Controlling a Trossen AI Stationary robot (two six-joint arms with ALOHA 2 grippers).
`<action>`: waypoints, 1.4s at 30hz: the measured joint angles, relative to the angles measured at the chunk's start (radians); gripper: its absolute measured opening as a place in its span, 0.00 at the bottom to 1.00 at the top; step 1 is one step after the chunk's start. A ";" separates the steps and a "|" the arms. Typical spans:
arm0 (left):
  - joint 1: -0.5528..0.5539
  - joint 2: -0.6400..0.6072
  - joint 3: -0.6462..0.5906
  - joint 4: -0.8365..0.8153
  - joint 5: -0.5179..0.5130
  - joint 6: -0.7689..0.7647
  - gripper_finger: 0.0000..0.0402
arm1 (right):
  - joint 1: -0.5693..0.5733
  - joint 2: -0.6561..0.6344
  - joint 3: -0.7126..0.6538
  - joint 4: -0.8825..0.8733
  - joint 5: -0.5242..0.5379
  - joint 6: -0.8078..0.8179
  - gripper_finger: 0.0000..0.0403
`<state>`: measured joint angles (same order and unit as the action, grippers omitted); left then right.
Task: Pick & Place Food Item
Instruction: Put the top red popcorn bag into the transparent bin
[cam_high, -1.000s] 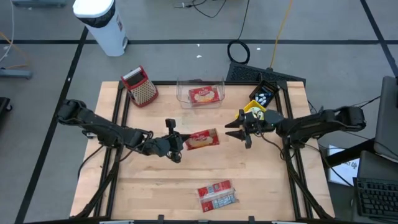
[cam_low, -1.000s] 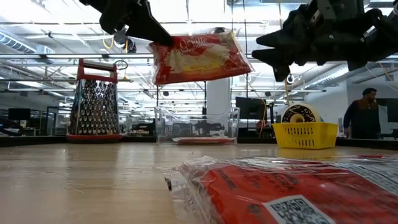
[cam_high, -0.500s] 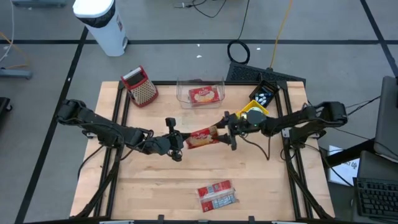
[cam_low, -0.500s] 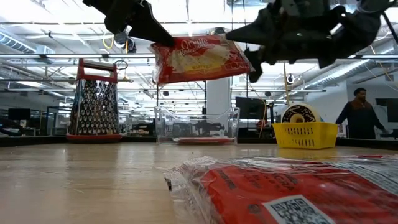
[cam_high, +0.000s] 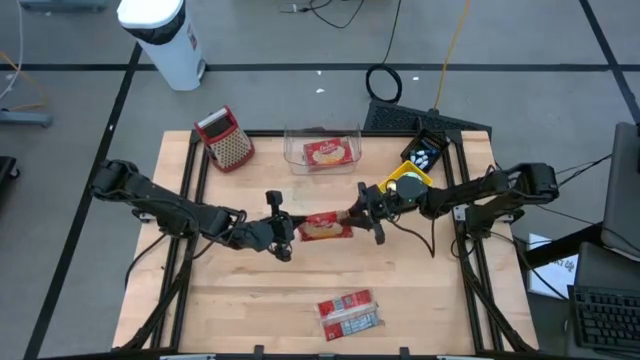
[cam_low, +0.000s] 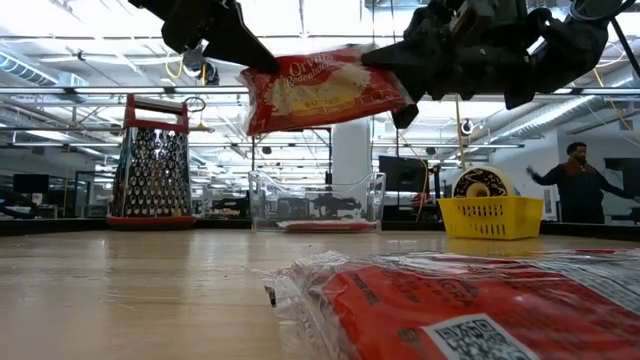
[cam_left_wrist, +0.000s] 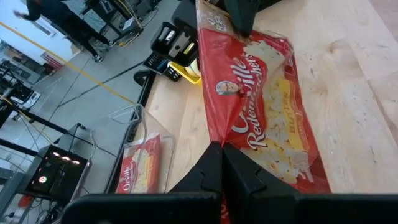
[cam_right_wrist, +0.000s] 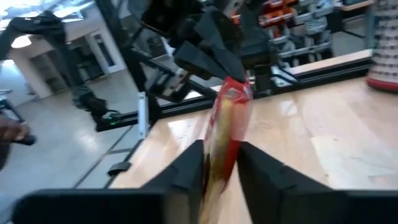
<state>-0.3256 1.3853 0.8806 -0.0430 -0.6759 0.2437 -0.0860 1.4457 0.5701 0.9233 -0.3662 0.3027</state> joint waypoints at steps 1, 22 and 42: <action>0.000 0.000 0.000 0.000 0.001 -0.002 0.00 | 0.000 -0.001 0.000 -0.001 -0.001 0.000 0.15; -0.061 -0.101 0.000 0.113 -0.233 -0.194 0.53 | -0.047 -0.004 -0.001 -0.054 -0.078 0.043 0.02; -0.093 -0.218 -0.008 -0.100 -0.211 -0.261 0.61 | -0.429 -0.088 0.321 -0.499 -0.081 0.065 0.02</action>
<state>-0.4187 1.1670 0.8730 -0.1432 -0.8865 -0.0174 -0.5151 1.3581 0.8909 0.4246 -0.4472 0.3682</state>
